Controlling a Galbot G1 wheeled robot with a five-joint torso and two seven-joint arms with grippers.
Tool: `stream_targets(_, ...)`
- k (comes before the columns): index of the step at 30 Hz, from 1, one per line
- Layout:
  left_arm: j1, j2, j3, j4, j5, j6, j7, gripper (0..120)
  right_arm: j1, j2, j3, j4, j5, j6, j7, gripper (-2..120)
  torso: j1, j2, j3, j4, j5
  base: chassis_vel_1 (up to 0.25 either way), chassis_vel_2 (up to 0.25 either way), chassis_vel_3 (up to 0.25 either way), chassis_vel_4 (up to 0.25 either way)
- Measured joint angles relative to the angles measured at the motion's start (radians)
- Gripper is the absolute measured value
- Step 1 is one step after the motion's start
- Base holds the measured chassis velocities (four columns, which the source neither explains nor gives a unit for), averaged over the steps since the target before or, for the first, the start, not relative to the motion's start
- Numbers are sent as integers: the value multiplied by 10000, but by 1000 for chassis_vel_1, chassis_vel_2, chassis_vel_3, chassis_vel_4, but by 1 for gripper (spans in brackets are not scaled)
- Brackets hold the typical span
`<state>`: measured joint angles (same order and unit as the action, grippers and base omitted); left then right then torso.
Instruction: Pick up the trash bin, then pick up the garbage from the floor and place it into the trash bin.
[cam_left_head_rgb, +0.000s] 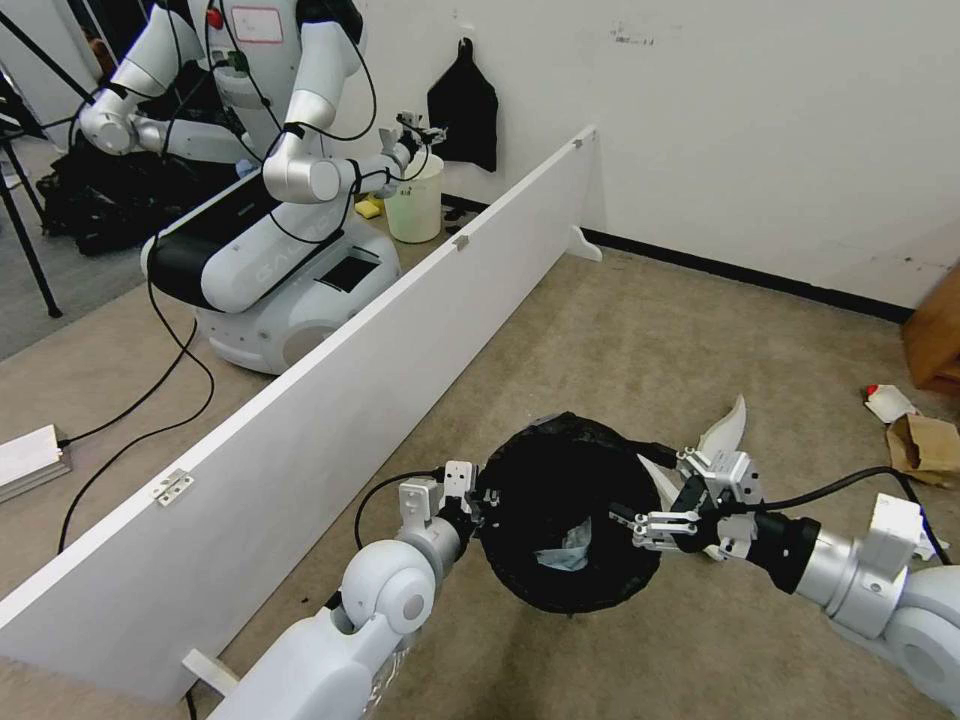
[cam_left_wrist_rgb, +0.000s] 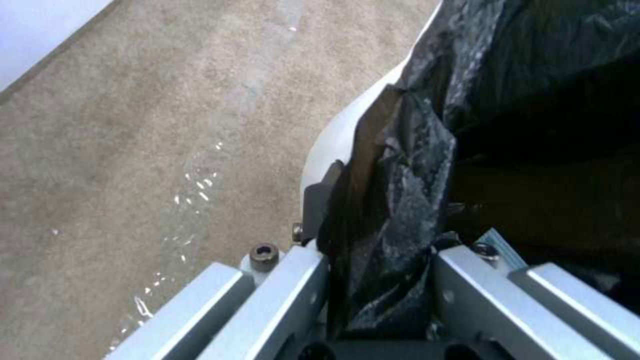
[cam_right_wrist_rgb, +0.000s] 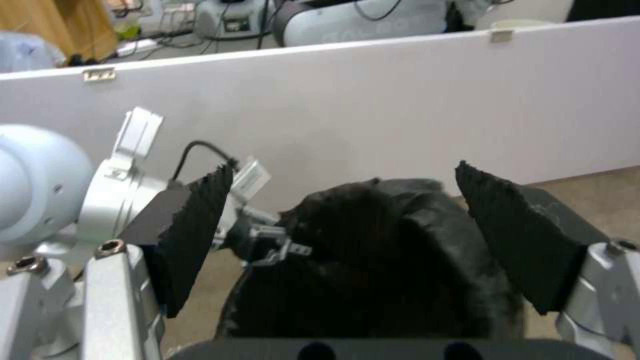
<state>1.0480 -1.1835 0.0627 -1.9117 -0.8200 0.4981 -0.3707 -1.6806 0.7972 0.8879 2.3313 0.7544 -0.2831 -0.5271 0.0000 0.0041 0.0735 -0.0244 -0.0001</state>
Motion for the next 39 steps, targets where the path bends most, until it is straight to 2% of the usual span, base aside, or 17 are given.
stream_targets(6, 203, 89, -163, -35, 215, -51, 75, 0, 54, 944, 281, 28, -272, 175, 144, 88, 0, 0, 0, 0, 1, 0, 0, 0, 0)
stream_targets(14, 575, 272, -549, -173, 380, -122, 75, 0, 36, 1600, 324, -141, -831, 287, 517, 88, 0, 0, 0, 0, 1, 0, 0, 0, 0)
stream_targets(22, 1037, 399, -867, -373, 604, -155, 30, 0, 87, 1594, 303, -385, -1076, 90, 1175, 90, 0, 0, 0, 0, 0, 0, 0, 0, 0)
stream_targets(29, 1368, 548, -1135, -546, 733, -155, 61, 0, 149, 1567, 316, -674, -1294, 11, 1363, 90, 0, 0, 0, 0, 0, 0, 0, 0, 0)
stream_targets(33, 1596, 616, -1162, -640, 888, -228, 139, 0, 235, 1549, 290, -967, -1601, -233, 1653, 90, 0, 0, 0, 0, 0, 0, 0, 0, 0)
stream_targets(39, 1739, 637, -1118, -703, 1016, -281, 208, 0, 273, 1198, 99, -1302, -1700, -1120, 2527, 95, 0, 0, 0, -1, 2, 0, 0, 0, 0)
